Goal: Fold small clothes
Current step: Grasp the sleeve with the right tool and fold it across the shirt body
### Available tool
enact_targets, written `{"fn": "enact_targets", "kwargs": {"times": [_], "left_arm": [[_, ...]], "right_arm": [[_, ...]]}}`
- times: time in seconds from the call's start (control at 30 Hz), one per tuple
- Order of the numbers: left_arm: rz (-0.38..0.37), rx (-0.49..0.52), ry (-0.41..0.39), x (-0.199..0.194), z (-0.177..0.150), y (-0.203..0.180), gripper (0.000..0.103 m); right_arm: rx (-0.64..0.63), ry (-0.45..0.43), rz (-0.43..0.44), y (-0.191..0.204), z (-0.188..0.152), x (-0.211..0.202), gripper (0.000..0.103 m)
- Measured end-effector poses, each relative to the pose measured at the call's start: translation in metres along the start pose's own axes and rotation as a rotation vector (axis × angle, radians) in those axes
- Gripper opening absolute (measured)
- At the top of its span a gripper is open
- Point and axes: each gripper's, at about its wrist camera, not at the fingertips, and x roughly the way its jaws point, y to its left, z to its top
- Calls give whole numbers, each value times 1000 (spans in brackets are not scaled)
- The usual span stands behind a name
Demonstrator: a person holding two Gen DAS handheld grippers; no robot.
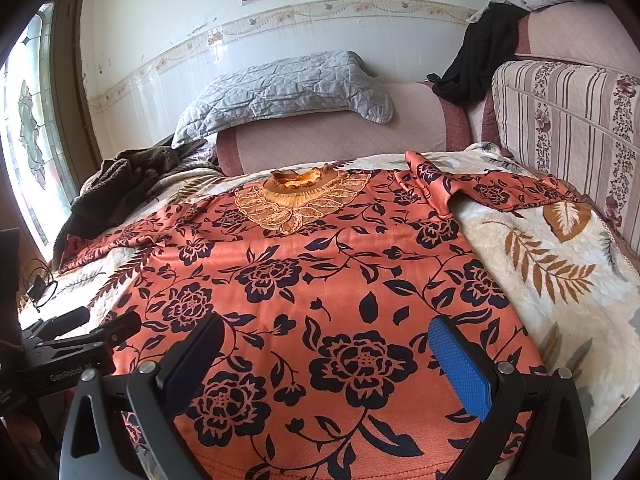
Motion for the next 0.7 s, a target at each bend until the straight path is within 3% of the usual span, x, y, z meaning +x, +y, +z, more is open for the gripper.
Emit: {"fn": "enact_targets", "kwargs": {"times": [0.1, 0.17, 0.23, 0.3, 0.37, 0.47, 0.57, 0.63, 0.7], "left_arm": [[-1, -1, -3, -3, 1, 6, 103], [0, -3, 3, -7, 4, 12, 103], [-18, -39, 34, -8, 13, 19, 103], [-48, -72, 69, -3, 26, 21, 103], [-74, -97, 63, 7, 44, 17, 103], [-90, -90, 32, 32, 66, 4, 103], [-79, -78, 86, 70, 77, -4, 103], [-68, -69, 94, 87, 77, -4, 103], [-37, -72, 91, 98, 70, 1, 103]], "right_arm": [[41, 29, 64, -6, 4, -1, 103], [134, 51, 144, -25, 15, -7, 103], [262, 29, 239, -57, 32, -13, 103], [414, 7, 260, -105, 54, -11, 103], [559, -18, 244, -164, 74, 2, 101], [768, -25, 154, -258, 97, 40, 87], [964, -37, 100, -346, 111, 86, 81], [1019, -66, 63, -391, 122, 110, 80], [1068, -73, 99, -425, 129, 135, 80]]}}
